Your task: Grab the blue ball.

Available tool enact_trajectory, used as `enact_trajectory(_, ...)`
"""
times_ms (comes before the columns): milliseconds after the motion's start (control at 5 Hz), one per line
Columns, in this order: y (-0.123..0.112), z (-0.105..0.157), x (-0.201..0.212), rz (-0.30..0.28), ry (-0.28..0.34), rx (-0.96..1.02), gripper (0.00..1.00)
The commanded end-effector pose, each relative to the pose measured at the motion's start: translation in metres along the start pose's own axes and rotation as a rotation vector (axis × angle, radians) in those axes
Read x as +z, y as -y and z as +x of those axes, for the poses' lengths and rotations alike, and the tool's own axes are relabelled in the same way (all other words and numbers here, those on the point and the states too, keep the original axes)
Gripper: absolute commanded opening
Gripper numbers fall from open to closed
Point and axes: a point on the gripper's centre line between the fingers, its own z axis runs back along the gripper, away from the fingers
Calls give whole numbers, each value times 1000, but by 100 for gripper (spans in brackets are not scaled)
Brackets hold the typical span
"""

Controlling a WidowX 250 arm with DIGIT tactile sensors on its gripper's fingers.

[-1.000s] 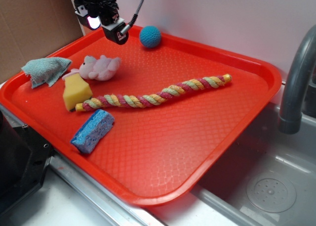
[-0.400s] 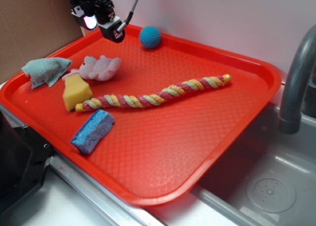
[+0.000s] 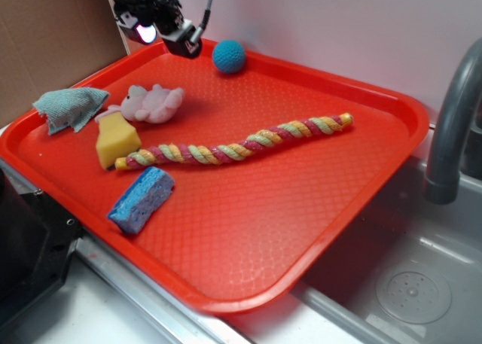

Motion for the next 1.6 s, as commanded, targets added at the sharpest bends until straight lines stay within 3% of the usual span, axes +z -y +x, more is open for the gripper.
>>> enact_trajectory(0, 5, 27, -20, -15, 37, -51, 100)
enact_trajectory(600, 10, 37, -29, 12, 26, -69, 100)
enact_trajectory(1000, 38, 27, -27, 28, 42, -197, 100)
enact_trajectory(1400, 32, 37, -32, 31, 51, -192, 100)
